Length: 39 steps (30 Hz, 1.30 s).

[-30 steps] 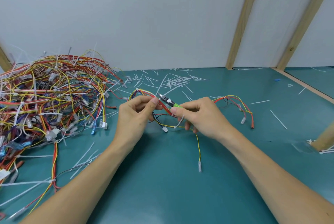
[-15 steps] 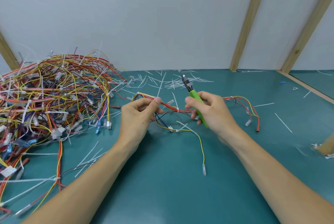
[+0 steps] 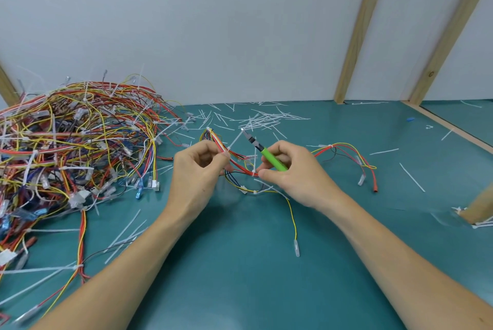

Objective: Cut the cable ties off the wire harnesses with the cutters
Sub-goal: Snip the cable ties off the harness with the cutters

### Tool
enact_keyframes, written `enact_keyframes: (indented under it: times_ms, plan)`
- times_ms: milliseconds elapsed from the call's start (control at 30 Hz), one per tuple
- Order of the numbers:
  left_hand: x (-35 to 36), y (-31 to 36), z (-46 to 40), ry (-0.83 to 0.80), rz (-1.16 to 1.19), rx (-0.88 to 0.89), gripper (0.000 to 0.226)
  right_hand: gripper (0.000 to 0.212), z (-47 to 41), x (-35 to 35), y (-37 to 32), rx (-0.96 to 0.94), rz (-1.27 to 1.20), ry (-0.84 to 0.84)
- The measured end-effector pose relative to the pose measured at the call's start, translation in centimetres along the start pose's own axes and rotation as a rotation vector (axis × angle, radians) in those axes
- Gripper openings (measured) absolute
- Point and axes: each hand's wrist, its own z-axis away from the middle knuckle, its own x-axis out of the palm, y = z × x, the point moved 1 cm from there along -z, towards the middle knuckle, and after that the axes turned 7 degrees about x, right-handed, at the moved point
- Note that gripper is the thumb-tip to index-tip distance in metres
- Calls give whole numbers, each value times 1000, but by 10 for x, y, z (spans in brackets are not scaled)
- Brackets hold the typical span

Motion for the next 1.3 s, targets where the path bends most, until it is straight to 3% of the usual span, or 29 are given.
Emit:
enact_keyframes:
  times_ms: [200, 333, 500, 600, 667, 800, 900, 1067, 1200, 1300]
  plan:
    - [-5, 4, 3, 2, -162, 151, 11, 24, 2, 0, 2, -10, 169, 3]
    - [-7, 7, 1, 14, -257, 250, 17, 27, 1, -1, -1, -13, 149, 52]
    - [-12, 7, -4, 6, -812, 382, 14, 28, 3, -6, -7, -17, 35, 218]
    - [-2, 18, 0, 17, -941, 589, 6, 29, 7, 1, -9, -42, -1, 284]
    - [7, 22, 7, 3, -877, 573, 14, 31, 10, 6, -9, -67, -14, 328]
    - [19, 12, 11, -83, -301, 116, 20, 30, 15, 16, -11, -154, 33, 380]
    - [19, 4, 7, -53, -62, -82, 20, 31, 15, 23, -8, -182, 140, 353]
    - [9, -9, 2, -27, 28, -166, 17, 22, 8, 17, -6, -112, 61, 209]
    - [-6, -17, -4, -1, 2, -194, 16, 22, 1, -3, -10, 77, -204, -46]
    - [-11, -18, -6, 12, -17, -175, 15, 26, 0, -17, -6, 167, -184, -208]
